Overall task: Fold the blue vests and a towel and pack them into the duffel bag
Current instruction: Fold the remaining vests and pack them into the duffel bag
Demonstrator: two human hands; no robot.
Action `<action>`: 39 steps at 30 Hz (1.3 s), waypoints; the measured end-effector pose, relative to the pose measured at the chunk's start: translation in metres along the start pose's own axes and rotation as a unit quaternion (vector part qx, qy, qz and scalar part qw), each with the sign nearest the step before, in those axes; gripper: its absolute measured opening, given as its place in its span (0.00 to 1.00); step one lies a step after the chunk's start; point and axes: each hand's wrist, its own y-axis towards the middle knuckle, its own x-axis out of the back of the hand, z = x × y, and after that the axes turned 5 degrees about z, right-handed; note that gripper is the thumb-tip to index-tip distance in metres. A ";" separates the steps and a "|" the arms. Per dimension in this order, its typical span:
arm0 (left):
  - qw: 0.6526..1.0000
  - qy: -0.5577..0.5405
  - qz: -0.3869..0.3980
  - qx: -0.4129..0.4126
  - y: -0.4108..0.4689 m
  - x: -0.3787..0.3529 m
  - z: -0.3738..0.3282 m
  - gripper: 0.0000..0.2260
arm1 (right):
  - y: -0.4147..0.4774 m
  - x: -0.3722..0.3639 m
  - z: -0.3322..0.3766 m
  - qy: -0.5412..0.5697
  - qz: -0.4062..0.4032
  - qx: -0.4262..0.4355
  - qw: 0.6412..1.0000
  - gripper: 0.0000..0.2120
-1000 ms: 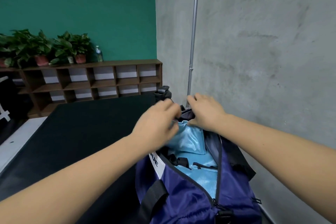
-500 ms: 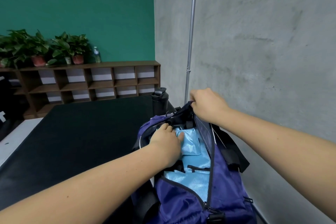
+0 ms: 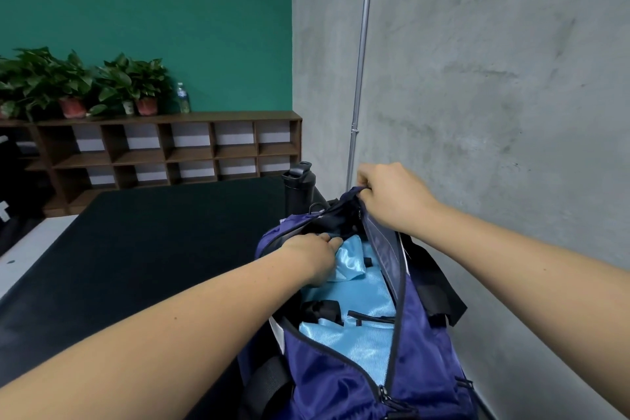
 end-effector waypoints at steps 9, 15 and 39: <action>0.984 0.078 -0.159 -0.015 -0.016 -0.002 -0.008 0.23 | -0.005 0.001 -0.004 0.012 -0.005 -0.004 1.000 0.04; 0.982 0.049 -0.175 -0.054 -0.052 -0.013 -0.019 0.28 | -0.008 -0.001 -0.006 0.017 -0.008 -0.010 1.000 0.04; 0.982 -0.163 0.090 0.040 0.000 0.007 -0.028 0.32 | -0.006 -0.003 -0.003 0.085 -0.009 -0.011 0.996 0.07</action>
